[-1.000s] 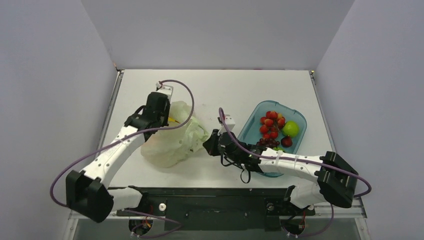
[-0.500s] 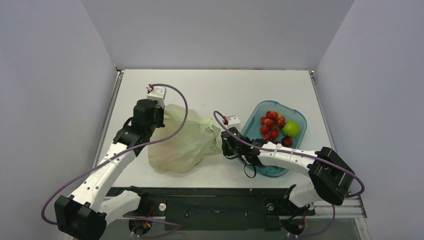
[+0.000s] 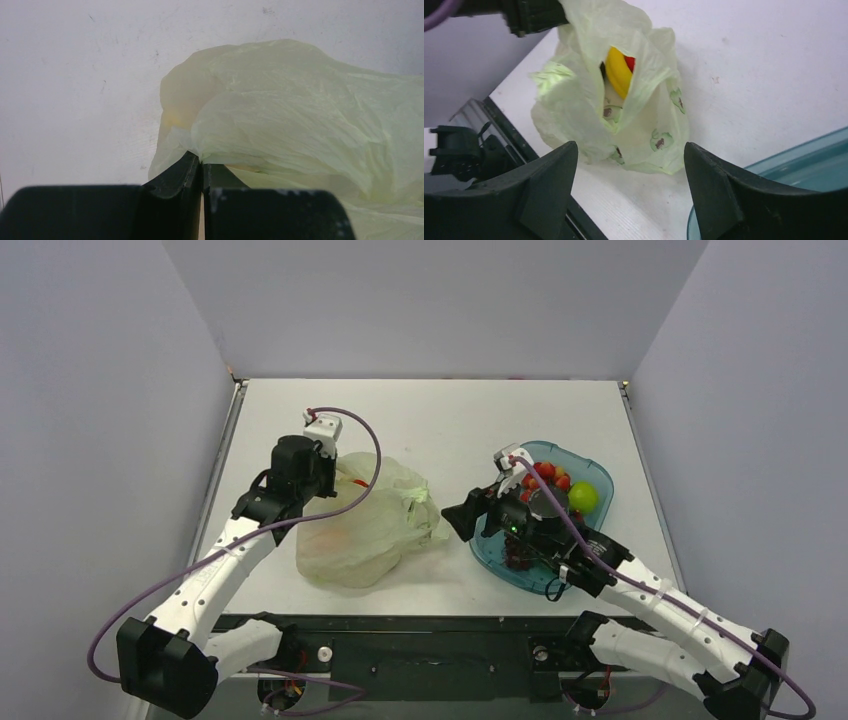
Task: Take the fake fruits out of the plastic bag
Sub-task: Adjust the plastic bag at the center of the board.
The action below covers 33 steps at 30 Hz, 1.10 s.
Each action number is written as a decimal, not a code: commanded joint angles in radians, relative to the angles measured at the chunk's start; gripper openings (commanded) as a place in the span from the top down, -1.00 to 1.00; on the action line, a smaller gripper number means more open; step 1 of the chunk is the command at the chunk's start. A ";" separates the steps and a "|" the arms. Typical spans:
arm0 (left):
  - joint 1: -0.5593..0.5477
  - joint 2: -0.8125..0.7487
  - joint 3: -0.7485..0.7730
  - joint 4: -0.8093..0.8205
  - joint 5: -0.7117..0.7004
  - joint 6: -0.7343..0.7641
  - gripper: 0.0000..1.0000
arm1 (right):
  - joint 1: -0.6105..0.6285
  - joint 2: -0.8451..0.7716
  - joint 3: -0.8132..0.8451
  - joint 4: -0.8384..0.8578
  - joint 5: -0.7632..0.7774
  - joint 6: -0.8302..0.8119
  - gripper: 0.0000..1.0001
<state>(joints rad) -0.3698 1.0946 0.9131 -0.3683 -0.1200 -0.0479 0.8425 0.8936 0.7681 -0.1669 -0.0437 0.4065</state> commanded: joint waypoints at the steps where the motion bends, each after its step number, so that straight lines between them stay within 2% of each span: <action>1: 0.012 -0.006 0.048 0.023 0.043 -0.013 1.00 | -0.016 -0.045 0.001 0.132 -0.208 -0.073 -0.47; 7: 0.012 -0.012 0.046 0.025 0.046 -0.016 1.00 | -0.009 0.092 0.103 0.192 -0.308 -0.060 -0.45; 10: 0.014 -0.012 0.044 0.031 0.050 -0.022 1.00 | 0.031 0.147 0.156 0.188 -0.283 -0.075 -0.31; 12: 0.022 -0.008 0.046 0.036 0.067 -0.028 1.00 | 0.085 0.183 0.183 0.179 -0.240 -0.088 -0.10; 13: 0.029 -0.008 0.046 0.037 0.069 -0.034 1.00 | 0.126 0.205 0.189 0.180 -0.206 -0.090 0.12; 14: 0.034 -0.007 0.049 0.040 0.077 -0.040 1.00 | 0.147 0.218 0.192 0.191 -0.191 -0.086 0.25; 15: 0.045 -0.007 0.049 0.041 0.083 -0.043 1.00 | 0.192 0.241 0.185 0.214 -0.166 -0.074 0.58; 17: 0.063 -0.007 0.048 0.049 0.101 -0.056 1.00 | 0.280 0.269 0.155 0.271 -0.113 -0.061 0.96; 20: 0.092 -0.006 0.047 0.061 0.136 -0.074 1.00 | 0.499 0.343 0.110 0.353 0.083 -0.101 1.00; 23: 0.113 0.000 0.048 0.067 0.181 -0.086 1.00 | 0.623 0.491 0.163 0.353 0.194 -0.165 1.00; 25: 0.125 -0.001 0.047 0.073 0.214 -0.095 1.00 | 0.637 0.624 0.192 0.386 0.198 -0.162 1.00; 28: 0.134 -0.006 0.038 0.089 0.235 -0.100 1.00 | 0.594 0.792 0.232 0.443 0.110 -0.128 1.00; 33: 0.135 -0.013 0.027 0.110 0.263 -0.103 1.00 | 0.557 0.848 0.266 0.451 0.082 -0.097 0.95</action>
<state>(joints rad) -0.2462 1.0946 0.9146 -0.3622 0.1093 -0.1440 1.4189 1.7653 0.9684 0.2146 0.0776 0.2798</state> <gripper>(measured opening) 0.006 0.010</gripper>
